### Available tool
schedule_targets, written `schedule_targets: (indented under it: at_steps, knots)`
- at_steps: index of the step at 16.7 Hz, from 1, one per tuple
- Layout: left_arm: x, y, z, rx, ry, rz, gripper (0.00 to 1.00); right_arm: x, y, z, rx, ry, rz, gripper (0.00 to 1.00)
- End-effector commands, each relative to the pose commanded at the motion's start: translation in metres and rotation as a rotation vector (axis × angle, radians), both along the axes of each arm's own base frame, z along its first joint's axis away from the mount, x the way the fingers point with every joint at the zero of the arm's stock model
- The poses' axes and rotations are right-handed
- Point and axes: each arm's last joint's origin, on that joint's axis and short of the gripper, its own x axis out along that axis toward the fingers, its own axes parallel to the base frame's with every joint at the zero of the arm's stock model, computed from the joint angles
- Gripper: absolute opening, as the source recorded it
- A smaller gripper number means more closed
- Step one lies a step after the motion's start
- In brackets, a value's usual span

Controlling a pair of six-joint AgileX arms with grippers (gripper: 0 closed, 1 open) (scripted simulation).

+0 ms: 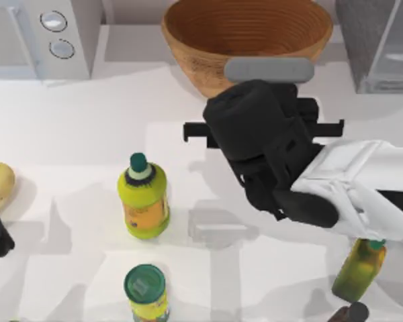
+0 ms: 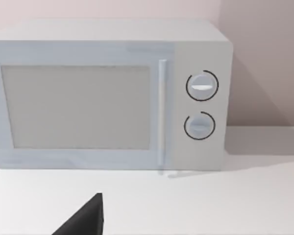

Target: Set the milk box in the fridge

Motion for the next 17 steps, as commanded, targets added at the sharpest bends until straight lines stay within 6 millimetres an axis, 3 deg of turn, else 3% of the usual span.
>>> schedule_targets:
  at_steps: [4, 9, 13, 15, 17]
  knots:
    - [0.000, 0.000, 0.000, 0.000, 0.000, 0.000, 1.00, 0.000, -0.026, 0.013, -0.009, -0.004, 0.004, 0.00]
    - [0.000, 0.000, 0.000, 0.000, 0.000, 0.000, 1.00, -0.019, -0.110, 0.050, 0.017, -0.064, 0.013, 0.00]
    - [0.000, 0.000, 0.000, 0.000, 0.000, 0.000, 1.00, -0.070, -0.194, 0.075, 0.090, -0.240, -0.003, 0.00]
    - [0.000, 0.000, 0.000, 0.000, 0.000, 0.000, 1.00, -0.101, -0.226, 0.069, 0.105, -0.341, -0.010, 0.00]
    - [0.000, 0.000, 0.000, 0.000, 0.000, 0.000, 1.00, -0.124, -0.245, 0.051, 0.092, -0.409, -0.009, 0.00]
